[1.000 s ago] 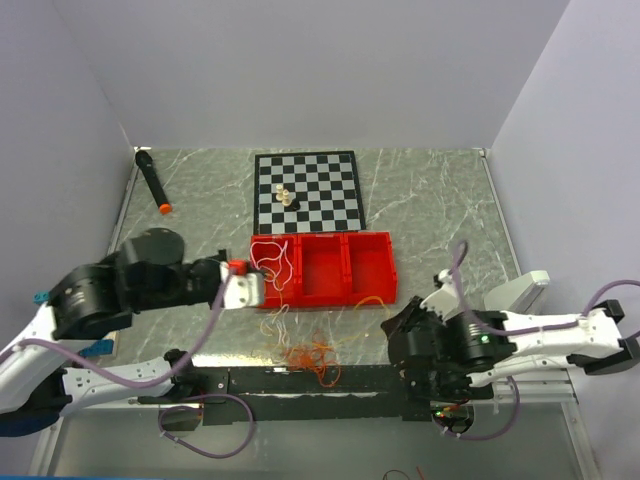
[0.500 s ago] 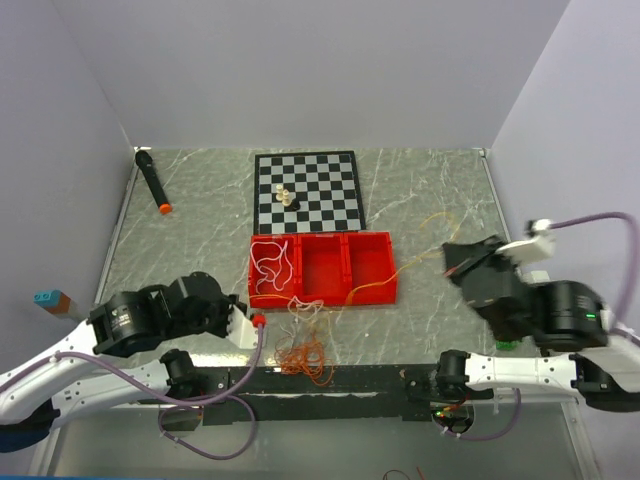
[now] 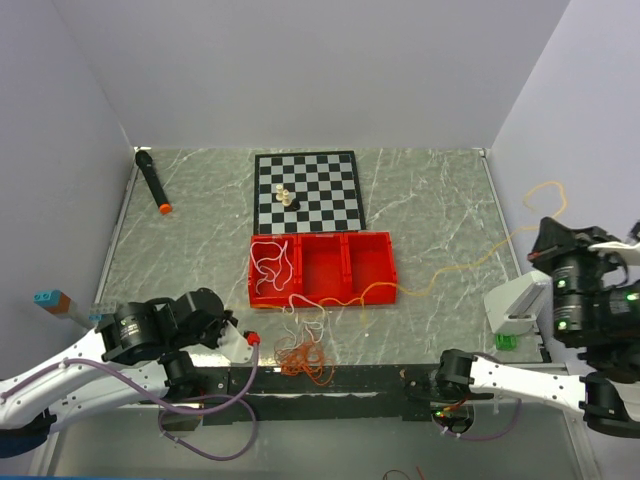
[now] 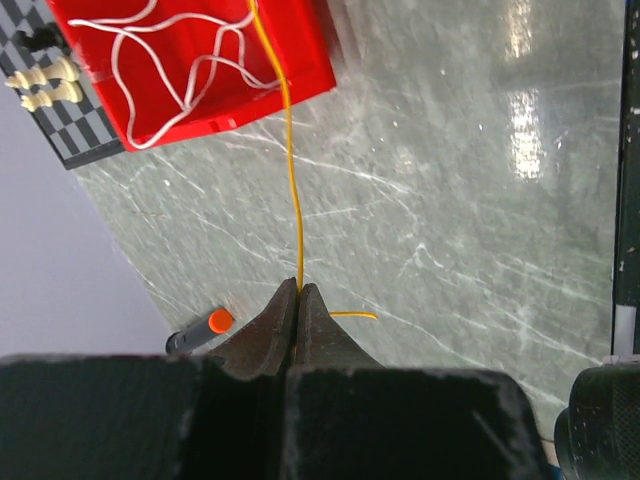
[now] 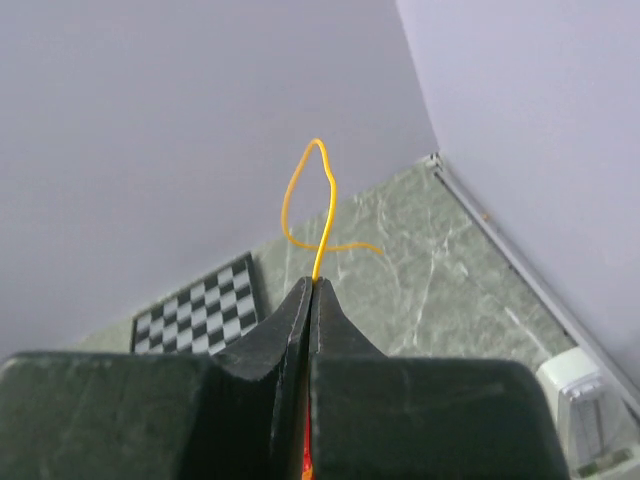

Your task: Untangle the cables

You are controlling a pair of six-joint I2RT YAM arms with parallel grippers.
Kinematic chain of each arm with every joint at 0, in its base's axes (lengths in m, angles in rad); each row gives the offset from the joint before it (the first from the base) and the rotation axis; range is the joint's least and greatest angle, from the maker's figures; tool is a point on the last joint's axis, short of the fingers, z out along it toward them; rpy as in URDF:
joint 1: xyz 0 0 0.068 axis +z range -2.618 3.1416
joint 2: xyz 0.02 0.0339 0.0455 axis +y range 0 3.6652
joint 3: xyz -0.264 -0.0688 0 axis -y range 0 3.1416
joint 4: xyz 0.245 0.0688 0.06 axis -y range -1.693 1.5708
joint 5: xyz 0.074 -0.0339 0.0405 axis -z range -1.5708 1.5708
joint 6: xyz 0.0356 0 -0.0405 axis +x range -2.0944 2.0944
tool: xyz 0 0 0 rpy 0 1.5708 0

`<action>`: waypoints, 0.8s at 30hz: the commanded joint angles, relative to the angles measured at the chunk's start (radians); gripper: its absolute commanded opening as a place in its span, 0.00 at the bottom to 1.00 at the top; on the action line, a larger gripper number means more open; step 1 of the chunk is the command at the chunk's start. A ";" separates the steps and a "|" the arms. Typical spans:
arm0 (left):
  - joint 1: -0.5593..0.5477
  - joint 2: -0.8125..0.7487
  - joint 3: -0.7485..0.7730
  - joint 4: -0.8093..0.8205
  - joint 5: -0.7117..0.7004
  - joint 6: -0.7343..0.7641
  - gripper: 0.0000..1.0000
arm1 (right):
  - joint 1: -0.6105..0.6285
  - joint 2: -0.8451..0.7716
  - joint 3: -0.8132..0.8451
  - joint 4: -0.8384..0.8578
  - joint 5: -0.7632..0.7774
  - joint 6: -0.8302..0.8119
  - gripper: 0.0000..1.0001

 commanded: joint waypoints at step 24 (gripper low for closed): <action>0.005 -0.176 -0.011 0.344 0.085 0.142 0.01 | 0.054 0.619 0.451 0.173 -0.398 -0.269 0.00</action>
